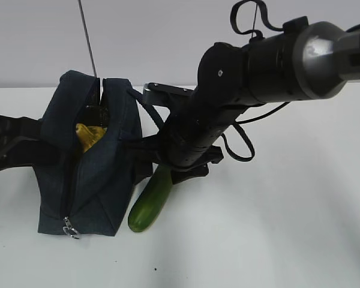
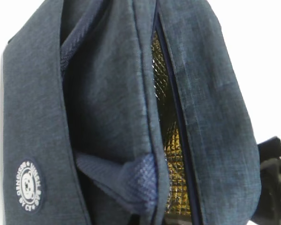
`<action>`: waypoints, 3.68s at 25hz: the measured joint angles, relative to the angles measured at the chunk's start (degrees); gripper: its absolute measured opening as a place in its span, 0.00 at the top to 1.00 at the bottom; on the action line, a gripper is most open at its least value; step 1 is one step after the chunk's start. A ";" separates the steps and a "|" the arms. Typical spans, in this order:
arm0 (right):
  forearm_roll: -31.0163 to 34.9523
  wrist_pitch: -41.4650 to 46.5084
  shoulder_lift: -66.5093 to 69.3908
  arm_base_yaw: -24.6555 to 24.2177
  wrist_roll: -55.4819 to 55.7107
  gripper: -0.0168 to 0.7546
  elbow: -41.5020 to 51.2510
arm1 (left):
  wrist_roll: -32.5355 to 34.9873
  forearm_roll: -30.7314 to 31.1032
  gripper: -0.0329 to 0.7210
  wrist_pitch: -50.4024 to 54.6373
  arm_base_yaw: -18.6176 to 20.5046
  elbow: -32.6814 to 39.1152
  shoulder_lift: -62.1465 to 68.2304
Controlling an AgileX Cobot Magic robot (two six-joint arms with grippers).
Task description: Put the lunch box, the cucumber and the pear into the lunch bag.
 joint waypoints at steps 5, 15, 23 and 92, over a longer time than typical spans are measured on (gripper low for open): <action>1.07 -4.45 2.37 0.00 2.34 0.15 0.00 | 0.00 0.00 0.98 -0.02 0.00 0.00 0.00; -0.83 -8.02 6.46 0.00 10.41 0.16 -0.36 | 0.00 0.00 0.98 0.08 0.00 0.00 0.00; -6.71 -8.71 9.39 0.00 17.11 0.20 -1.83 | 0.00 0.00 0.98 0.15 0.00 0.00 0.00; -5.65 8.03 -1.65 -0.10 -4.88 0.47 -24.56 | 0.00 0.00 0.98 0.01 0.00 0.00 0.00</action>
